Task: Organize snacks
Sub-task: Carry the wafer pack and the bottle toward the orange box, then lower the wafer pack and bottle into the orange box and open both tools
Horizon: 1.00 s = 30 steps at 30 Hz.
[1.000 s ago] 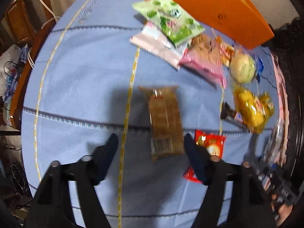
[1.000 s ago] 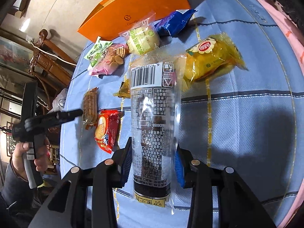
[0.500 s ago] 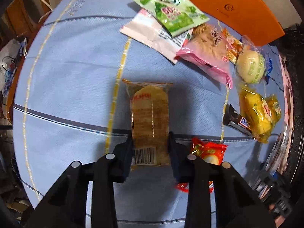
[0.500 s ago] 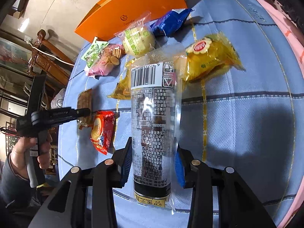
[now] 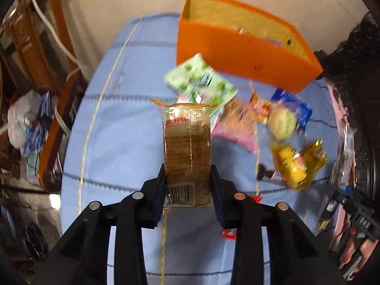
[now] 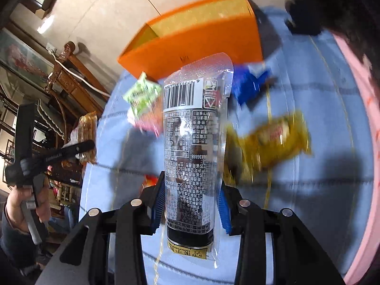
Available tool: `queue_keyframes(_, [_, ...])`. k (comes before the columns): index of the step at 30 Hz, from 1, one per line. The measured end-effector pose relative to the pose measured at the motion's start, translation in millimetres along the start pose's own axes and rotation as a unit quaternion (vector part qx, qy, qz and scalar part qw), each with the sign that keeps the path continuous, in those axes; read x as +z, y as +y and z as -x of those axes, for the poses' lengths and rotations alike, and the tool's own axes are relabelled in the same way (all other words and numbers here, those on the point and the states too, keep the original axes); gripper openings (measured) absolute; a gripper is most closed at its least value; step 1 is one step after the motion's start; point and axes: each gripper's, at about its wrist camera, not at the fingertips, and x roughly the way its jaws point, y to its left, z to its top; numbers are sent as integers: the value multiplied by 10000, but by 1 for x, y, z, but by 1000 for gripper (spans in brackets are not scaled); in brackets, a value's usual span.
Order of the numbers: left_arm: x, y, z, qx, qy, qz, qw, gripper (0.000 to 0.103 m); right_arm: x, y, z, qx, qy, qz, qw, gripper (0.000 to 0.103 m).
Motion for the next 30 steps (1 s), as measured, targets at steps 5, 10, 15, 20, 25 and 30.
queue_keyframes(5, [46,-25,22,-128,-415,-146,9989,33,62,23,16,-154,-433,358,9983,39])
queue_keyframes(10, [101,-43,35,-223,-760,-258,9965,33,137,34,22,-336,-888,465,9944,40])
queue_keyframes(15, [168,-59,29,-439,-903,-252,9946,33,200,32,10,-266,-1152,213,9928,40])
queue_keyframes(20, [221,-67,6,-575,-842,-110,9947,34,244,16,-10,-83,-1292,-268,9912,40])
queue_keyframes(25, [252,-72,-24,-602,-639,-6,9961,39,273,14,-31,-188,-1443,-302,9889,44])
queue_keyframes(30, [251,-74,-28,-242,-865,-68,9959,98,284,17,-38,-702,-1458,-86,9868,73])
